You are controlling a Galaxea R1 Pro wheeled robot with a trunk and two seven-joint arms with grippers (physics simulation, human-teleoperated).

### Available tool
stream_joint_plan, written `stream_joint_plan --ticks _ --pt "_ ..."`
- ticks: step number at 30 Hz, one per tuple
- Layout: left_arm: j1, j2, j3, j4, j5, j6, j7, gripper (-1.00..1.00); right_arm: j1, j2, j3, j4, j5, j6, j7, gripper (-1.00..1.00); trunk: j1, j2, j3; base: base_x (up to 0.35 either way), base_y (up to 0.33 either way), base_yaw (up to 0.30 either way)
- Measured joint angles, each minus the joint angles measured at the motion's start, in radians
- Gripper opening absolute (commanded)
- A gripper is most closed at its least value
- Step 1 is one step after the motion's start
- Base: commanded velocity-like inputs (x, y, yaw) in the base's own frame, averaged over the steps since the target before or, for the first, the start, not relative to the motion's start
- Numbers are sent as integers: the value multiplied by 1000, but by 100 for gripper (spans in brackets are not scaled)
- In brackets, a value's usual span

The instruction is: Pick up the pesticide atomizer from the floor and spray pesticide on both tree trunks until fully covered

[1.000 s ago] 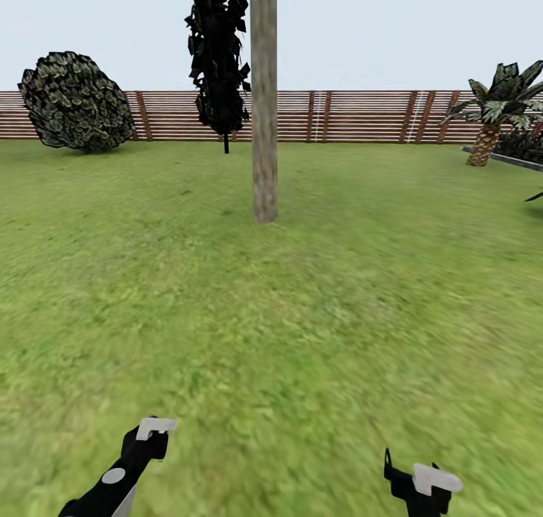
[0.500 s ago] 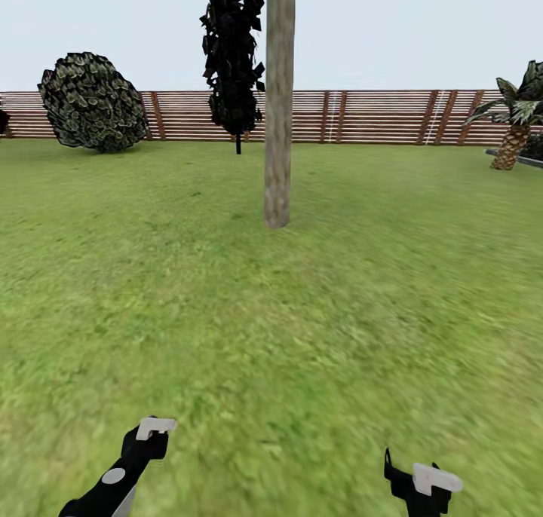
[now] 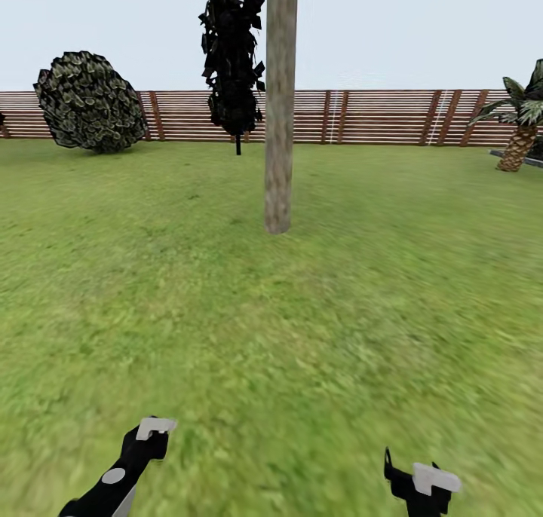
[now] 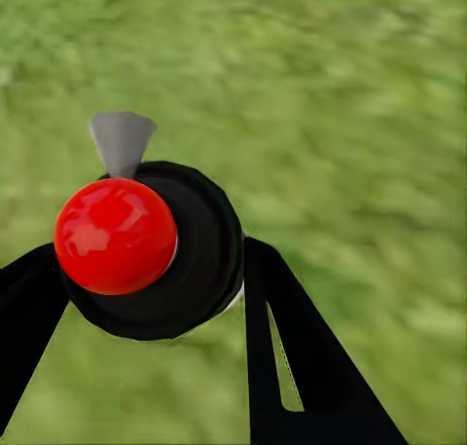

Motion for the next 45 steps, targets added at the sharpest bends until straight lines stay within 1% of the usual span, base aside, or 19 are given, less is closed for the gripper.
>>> stream_joint_plan --ticks 12,20,45 --pt "0 0 0 0 0 0 0 -100 0 0 0 -1 0 0 0 100 0 0 0 340 0 0" --pt "0 0 0 0 0 0 0 -100 0 0 0 1 0 1 0 100 0 0 -9 340 0 0" --pt "0 0 0 0 0 0 0 -100 0 0 0 2 1 1 0 100 0 0 -9 340 0 0"
